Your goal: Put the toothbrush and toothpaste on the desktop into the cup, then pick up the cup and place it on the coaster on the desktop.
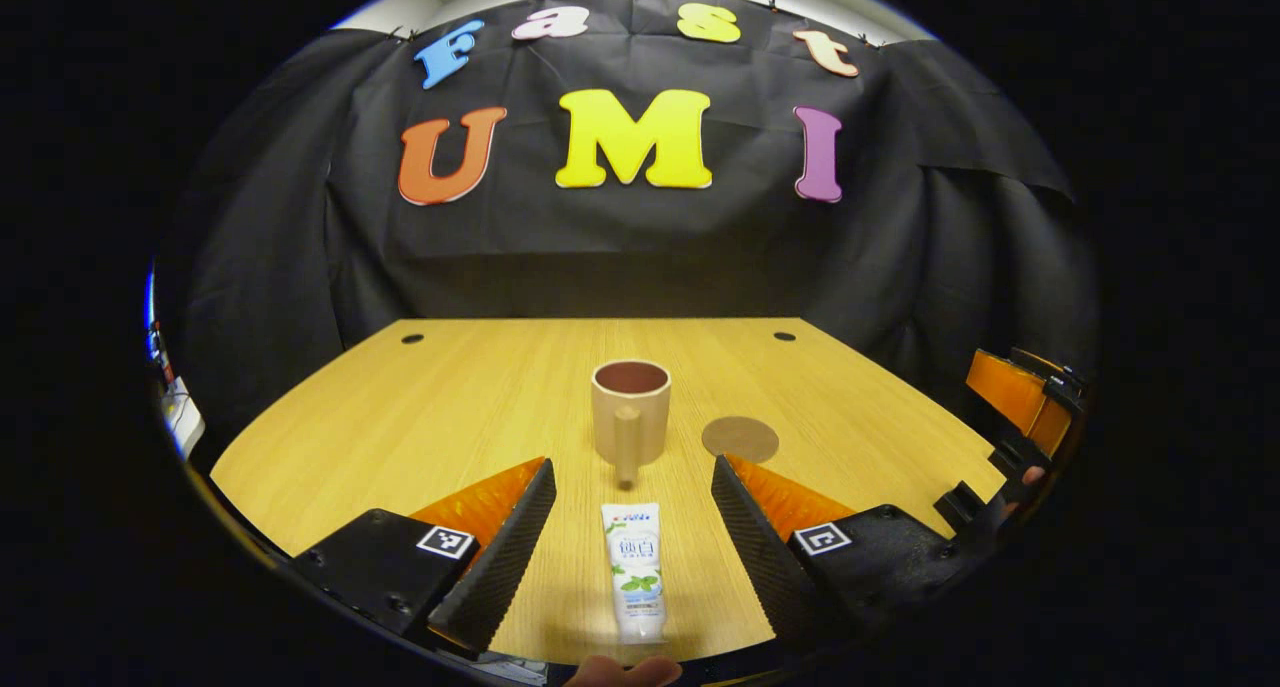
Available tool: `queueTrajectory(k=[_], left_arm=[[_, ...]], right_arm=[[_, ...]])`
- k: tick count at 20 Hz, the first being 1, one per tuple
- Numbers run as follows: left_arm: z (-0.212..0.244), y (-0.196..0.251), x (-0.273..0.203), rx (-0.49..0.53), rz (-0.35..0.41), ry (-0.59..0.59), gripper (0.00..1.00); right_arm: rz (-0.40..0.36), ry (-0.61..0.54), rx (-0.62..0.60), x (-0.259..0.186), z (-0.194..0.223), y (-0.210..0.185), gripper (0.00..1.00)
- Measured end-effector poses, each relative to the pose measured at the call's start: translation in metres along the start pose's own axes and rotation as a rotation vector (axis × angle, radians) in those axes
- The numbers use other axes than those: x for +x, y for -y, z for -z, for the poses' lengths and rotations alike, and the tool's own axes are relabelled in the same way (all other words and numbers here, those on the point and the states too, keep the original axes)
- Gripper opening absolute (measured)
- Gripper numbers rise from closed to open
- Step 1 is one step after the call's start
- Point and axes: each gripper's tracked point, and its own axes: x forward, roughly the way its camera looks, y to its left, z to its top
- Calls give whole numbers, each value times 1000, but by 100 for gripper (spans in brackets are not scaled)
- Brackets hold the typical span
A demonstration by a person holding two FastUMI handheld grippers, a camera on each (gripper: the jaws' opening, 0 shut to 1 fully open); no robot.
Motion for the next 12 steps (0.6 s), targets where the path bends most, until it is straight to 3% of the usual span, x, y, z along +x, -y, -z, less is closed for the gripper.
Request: queueTrajectory(k=[6,12], left_arm=[[54,4,15,-39,16,-186,100],[85,0,25,-20,-14,-283,99]], right_arm=[[7,-48,8,4,21,8,95],[9,-83,-8,9,36,8,94]])
